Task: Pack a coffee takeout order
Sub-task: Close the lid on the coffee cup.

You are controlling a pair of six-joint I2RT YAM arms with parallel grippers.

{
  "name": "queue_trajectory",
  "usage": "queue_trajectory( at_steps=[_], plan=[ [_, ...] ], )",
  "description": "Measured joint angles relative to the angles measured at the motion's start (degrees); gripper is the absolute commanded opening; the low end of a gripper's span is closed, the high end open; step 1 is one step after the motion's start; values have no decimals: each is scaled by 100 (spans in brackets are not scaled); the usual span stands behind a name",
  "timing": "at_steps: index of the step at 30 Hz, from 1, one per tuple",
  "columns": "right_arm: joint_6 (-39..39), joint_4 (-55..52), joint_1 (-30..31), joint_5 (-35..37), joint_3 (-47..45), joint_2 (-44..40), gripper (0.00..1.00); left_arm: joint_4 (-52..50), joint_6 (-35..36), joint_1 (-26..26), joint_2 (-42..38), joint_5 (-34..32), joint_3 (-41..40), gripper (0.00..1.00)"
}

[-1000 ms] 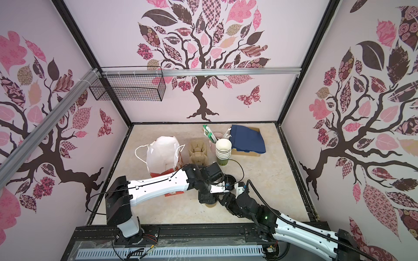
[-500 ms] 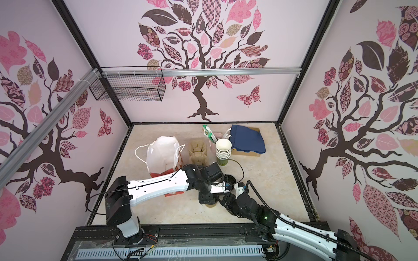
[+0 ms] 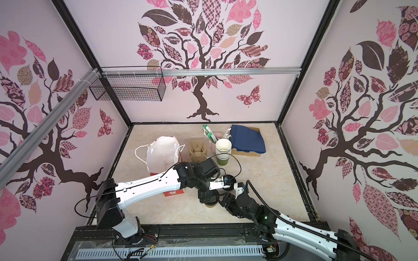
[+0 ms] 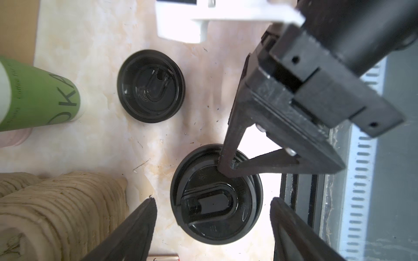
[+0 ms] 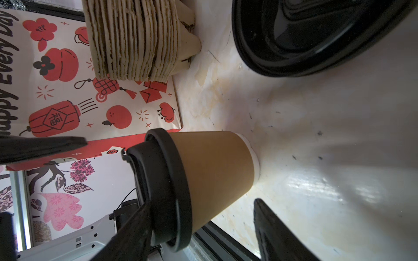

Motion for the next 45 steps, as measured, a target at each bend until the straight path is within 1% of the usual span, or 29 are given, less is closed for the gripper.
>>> queue_trajectory(
  at_steps=[3, 6, 11, 14, 17, 22, 27, 32, 34, 37, 40, 45],
  plan=[
    [-114, -208, 0, 7, 107, 11, 77, 313, -210, 87, -332, 83, -164, 82],
    [-249, -433, 0, 24, 210, 2, 79, 758, -573, 177, -835, 79, -442, 82],
    [-461, -643, 0, 26, 341, 20, 83, 1530, -1381, 201, -1703, -181, -931, 79],
    [-592, -726, -2, 22, 452, 90, 83, 1888, -2079, 201, -2105, -494, -1224, 77],
    [-739, -811, -2, 33, 573, 149, 83, 2050, -2874, 201, -2422, -793, -1561, 73],
    [-999, -1084, -2, 129, 887, 160, 79, 1862, -4210, 162, -2787, -1117, -2006, 69],
    [-1279, -1475, -7, 258, 1263, 205, 78, 1641, -5300, -208, -3228, -1403, -2400, 68],
    [-1567, -1714, -149, 251, 1493, 352, 76, 1563, -6225, -450, -3355, -1462, -2750, 68],
    [-1657, -1746, -330, 122, 1508, 428, 73, 1611, -6544, -459, -3427, -1484, -3049, 66],
    [-1759, -1768, -629, -160, 1502, 470, 70, 1613, -6881, -459, -3526, -1591, -3348, 63],
    [-1836, -1718, -791, -422, 1502, 487, 68, 1641, -7154, -459, -3569, -1718, -3423, 58],
    [-1934, -1550, -820, -833, 1502, 750, 65, 1773, -7357, -448, -3469, -1729, -3432, 53]
  ],
)
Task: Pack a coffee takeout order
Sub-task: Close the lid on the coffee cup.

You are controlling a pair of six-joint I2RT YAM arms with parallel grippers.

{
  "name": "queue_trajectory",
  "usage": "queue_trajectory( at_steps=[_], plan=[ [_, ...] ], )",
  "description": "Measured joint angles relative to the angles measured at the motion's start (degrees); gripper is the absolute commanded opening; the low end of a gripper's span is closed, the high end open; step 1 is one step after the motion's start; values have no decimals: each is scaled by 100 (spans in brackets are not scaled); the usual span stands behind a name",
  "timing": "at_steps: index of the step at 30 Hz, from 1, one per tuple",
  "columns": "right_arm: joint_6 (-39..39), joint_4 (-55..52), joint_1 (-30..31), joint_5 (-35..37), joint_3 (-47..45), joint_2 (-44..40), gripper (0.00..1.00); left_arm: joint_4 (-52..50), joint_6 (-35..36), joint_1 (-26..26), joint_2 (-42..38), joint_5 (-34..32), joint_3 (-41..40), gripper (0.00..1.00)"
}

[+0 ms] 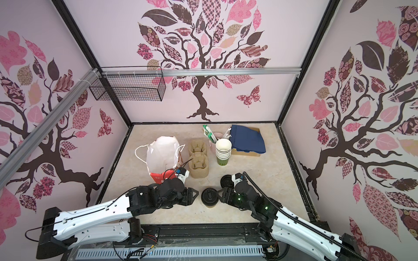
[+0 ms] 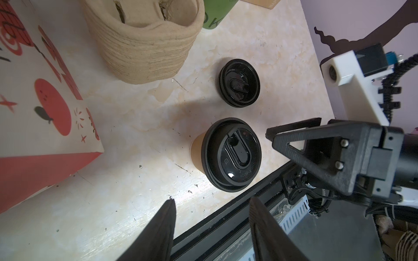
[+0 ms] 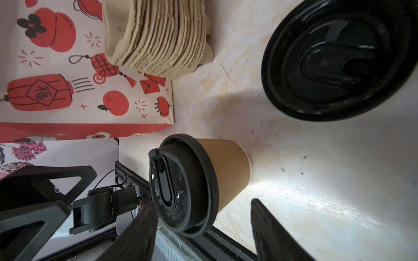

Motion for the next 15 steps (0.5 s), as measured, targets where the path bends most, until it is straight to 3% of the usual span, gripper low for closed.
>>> queue_trajectory(
  at_steps=[8, 15],
  plan=[
    [-81, 210, -11, -205, -4, 236, 60, 214, -111, 7, 402, 236, -2, 47],
    [-39, 251, -11, -120, -4, 243, 49, 323, -122, 22, 756, 444, 0, 43]
  ],
)
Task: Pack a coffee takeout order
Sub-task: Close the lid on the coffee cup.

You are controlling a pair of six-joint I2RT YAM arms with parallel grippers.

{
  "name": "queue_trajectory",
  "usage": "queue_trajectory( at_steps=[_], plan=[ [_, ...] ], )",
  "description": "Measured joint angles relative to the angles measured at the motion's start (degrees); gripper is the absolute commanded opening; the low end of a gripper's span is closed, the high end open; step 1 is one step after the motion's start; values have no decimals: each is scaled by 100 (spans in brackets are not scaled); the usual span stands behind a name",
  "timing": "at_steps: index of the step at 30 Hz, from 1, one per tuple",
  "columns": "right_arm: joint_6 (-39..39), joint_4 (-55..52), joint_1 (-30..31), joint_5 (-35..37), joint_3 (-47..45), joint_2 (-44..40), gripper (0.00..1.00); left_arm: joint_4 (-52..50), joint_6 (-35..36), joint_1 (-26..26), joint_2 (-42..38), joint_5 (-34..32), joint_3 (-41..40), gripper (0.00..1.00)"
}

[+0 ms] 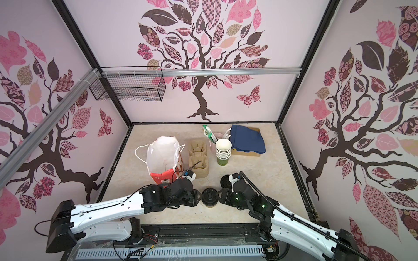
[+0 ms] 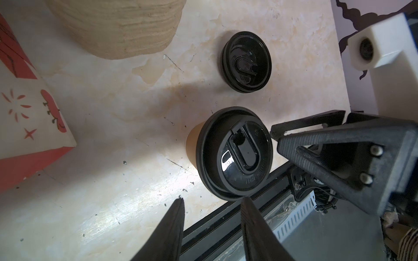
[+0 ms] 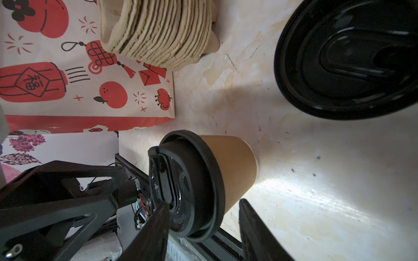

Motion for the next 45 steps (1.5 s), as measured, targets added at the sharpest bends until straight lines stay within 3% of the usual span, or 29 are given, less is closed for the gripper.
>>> queue_trajectory(
  at_steps=[17, 25, 37, 45],
  plan=[
    [20, 223, 0, 26, -15, 269, 41, 479, -9, 273, 339, 466, -4, 40],
    [20, 240, 0, -15, -33, 302, 38, 544, -83, 328, 411, 533, -164, 35],
    [22, 332, 0, -59, -52, 400, 35, 778, -114, 380, 448, 651, -267, 36],
    [52, 350, 0, -96, -55, 404, 31, 844, -107, 398, 560, 656, -284, 31]
  ],
)
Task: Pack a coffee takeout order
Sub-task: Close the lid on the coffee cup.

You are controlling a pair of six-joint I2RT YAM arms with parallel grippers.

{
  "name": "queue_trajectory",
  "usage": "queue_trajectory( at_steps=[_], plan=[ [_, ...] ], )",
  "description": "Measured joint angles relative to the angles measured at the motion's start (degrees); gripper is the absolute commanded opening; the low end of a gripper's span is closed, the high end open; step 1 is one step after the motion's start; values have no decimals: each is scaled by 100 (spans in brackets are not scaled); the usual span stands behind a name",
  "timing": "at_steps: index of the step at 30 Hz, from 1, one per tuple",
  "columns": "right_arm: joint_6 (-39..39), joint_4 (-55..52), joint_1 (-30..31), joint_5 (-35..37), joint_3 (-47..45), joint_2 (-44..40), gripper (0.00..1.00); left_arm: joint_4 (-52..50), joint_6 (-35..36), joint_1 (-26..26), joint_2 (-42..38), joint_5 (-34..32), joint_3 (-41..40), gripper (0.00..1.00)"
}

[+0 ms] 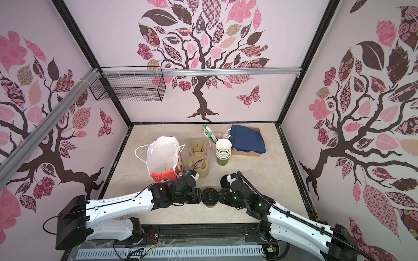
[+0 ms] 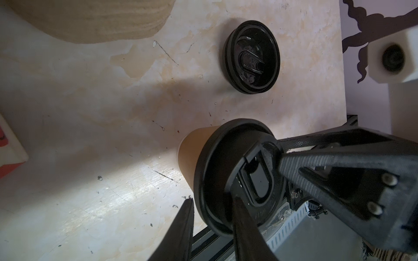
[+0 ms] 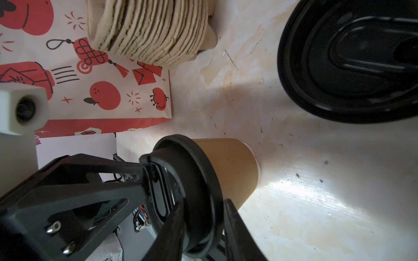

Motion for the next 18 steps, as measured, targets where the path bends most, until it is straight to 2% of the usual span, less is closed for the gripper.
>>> queue_trajectory(
  at_steps=[18],
  plan=[
    [48, 116, -33, -109, -90, 9, 30, 146, 120, 7, 46, 44, -63, 29]
  ],
)
